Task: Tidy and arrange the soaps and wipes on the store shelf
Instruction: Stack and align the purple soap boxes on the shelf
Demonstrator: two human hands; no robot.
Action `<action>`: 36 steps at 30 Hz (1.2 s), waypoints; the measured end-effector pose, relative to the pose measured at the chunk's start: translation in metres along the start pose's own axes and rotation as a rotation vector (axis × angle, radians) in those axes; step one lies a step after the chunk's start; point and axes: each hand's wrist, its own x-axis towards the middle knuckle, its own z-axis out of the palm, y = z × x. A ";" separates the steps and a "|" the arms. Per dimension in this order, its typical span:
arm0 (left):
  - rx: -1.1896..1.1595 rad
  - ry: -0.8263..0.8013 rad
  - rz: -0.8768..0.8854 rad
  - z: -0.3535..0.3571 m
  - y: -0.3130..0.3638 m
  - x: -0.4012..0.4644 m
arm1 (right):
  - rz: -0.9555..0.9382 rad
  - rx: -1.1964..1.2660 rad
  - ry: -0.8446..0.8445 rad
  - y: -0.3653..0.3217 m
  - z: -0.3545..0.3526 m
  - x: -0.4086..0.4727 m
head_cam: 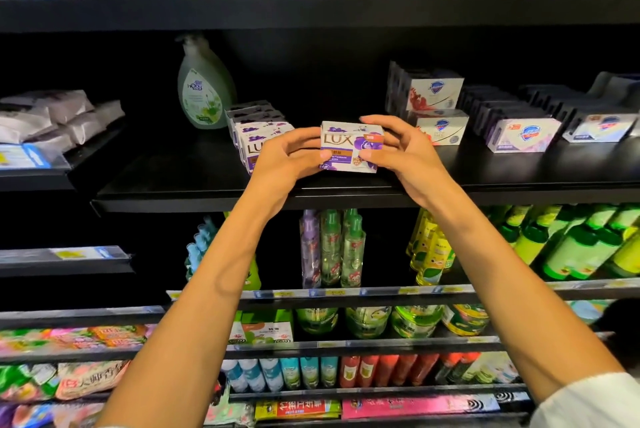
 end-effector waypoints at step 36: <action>0.985 -0.246 0.248 0.018 -0.014 -0.012 | -0.452 -1.184 0.375 -0.009 -0.094 -0.055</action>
